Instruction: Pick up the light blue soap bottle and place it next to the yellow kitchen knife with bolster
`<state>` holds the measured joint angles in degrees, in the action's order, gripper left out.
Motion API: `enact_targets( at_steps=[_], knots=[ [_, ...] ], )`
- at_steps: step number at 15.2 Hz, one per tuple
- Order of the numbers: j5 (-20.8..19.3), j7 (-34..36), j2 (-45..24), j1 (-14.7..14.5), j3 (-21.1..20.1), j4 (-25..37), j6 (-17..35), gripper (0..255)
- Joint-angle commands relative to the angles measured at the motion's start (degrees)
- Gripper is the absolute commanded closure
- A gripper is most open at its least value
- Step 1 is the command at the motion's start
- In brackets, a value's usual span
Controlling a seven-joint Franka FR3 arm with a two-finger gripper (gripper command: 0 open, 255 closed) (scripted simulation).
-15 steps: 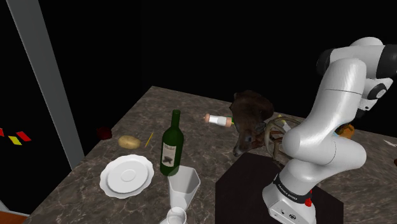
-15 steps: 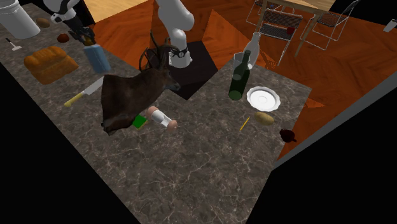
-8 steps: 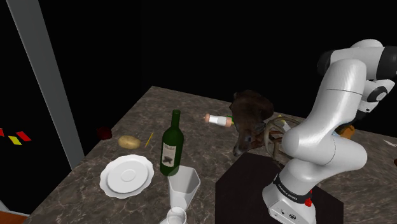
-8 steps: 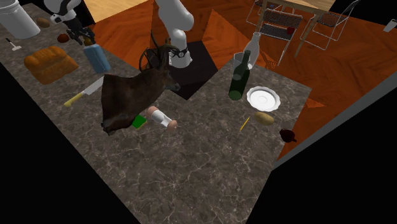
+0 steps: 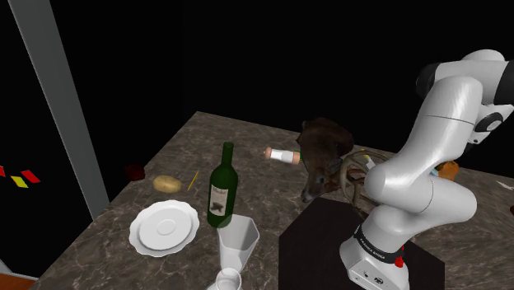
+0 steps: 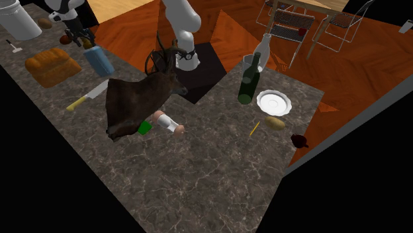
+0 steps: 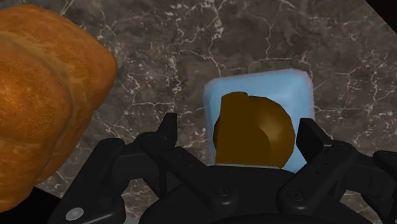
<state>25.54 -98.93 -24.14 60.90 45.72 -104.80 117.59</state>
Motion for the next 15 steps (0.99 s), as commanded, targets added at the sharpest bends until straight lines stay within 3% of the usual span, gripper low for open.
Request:
enact_targets(
  at_steps=[1,2,3,6,8,9,15],
  knots=[
    [0.00,0.00,0.00,0.00,0.00,0.00,0.00,0],
    [0.00,0.00,0.00,0.00,0.00,0.00,0.00,0],
    [0.80,-4.00,-0.40,2.68,-0.77,2.94,-4.46,0],
    [3.51,-15.24,-4.30,11.99,-3.62,14.85,-19.26,0],
    [5.57,-21.77,-9.22,19.28,-5.95,25.99,-30.27,0],
    [5.71,-22.31,-9.77,20.15,-6.35,27.26,-31.37,0],
    [5.76,-23.01,-8.94,18.05,-6.43,21.45,-26.61,0]
  ],
)
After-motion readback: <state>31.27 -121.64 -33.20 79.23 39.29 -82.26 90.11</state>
